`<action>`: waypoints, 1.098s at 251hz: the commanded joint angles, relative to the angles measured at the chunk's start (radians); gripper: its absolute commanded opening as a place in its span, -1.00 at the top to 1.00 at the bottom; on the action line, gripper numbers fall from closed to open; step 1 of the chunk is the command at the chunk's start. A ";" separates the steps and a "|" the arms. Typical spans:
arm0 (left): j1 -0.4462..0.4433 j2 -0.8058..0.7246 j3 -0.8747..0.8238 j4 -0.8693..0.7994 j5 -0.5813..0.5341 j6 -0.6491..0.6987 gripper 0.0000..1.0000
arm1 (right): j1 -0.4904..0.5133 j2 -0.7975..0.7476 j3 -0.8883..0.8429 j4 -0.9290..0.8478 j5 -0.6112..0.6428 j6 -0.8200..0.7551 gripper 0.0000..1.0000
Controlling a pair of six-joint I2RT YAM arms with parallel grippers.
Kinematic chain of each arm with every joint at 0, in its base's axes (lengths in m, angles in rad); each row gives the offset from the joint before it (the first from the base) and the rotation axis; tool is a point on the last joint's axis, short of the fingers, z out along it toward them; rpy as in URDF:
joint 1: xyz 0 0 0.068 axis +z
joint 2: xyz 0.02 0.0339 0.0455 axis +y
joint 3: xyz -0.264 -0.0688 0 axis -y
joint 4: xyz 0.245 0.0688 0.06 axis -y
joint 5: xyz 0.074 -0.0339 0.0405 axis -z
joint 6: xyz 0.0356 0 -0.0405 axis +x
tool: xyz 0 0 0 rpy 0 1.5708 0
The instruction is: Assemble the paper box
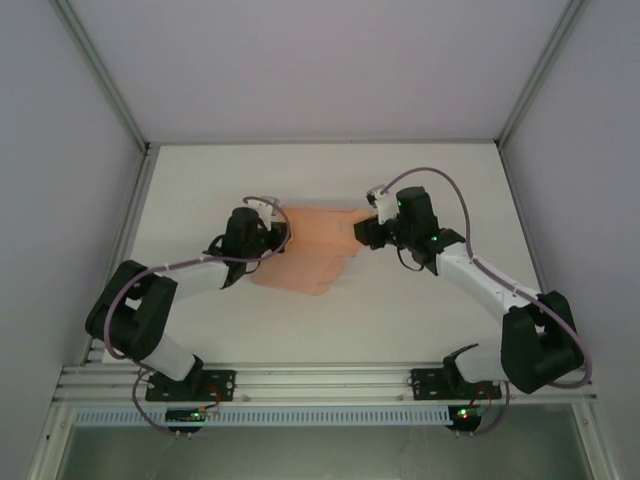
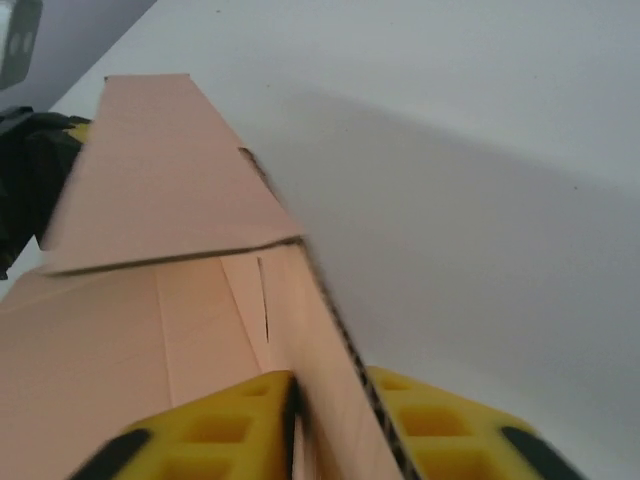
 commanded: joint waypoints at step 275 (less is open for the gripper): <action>-0.116 -0.140 0.012 -0.132 -0.430 0.084 1.00 | -0.042 -0.068 -0.019 0.025 0.216 0.066 -0.99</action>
